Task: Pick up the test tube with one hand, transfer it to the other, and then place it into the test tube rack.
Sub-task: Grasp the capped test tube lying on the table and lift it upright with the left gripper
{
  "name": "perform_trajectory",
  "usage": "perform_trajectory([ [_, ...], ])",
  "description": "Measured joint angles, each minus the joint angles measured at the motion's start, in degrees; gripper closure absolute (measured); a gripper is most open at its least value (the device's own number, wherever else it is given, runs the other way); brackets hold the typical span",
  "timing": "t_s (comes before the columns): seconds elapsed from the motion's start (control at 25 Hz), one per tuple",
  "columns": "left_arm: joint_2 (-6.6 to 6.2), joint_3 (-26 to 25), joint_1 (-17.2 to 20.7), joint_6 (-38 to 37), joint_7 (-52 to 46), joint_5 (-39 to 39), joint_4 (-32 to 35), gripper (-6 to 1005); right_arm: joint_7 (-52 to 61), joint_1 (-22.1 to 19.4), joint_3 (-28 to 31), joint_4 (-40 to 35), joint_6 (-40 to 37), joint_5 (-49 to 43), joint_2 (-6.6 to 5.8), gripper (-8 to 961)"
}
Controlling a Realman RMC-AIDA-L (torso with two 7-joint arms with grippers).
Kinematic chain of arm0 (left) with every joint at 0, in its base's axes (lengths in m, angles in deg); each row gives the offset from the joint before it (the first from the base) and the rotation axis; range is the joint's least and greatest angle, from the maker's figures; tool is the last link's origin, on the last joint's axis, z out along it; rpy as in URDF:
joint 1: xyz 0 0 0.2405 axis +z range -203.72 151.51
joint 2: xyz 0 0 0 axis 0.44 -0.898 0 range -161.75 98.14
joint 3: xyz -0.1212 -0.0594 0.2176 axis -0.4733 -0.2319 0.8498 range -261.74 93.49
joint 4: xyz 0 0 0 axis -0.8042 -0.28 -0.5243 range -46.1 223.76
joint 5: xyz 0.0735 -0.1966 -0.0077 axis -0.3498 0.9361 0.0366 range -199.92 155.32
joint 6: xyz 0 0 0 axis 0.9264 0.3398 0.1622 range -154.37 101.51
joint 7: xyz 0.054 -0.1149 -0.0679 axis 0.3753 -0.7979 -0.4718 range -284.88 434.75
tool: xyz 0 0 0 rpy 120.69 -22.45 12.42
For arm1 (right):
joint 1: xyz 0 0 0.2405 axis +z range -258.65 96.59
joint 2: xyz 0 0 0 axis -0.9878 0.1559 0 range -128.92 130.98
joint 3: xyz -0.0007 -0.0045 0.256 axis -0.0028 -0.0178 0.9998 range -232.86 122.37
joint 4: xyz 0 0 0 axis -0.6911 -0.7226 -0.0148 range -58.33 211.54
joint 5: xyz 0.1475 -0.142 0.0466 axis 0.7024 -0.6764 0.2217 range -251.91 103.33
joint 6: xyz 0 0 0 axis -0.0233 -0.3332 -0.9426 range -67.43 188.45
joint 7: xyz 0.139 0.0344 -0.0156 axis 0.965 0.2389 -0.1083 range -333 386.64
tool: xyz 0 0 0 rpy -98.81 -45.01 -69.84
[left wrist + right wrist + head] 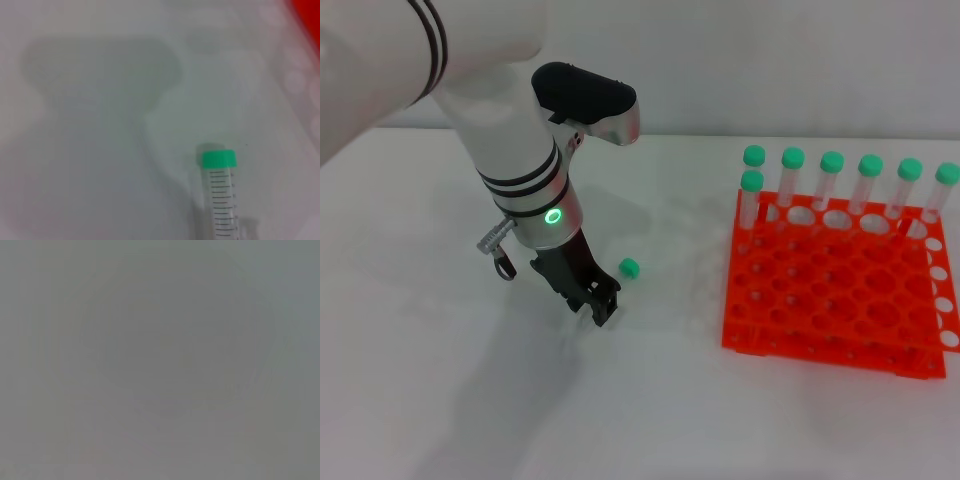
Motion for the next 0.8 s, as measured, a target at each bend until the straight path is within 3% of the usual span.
perform_trajectory([
  [0.8, 0.0, -0.09, 0.59, 0.78, -1.18, -1.65, 0.49, 778, 0.07, 0.0, 0.31, 0.0, 0.29, 0.0, 0.19, 80],
])
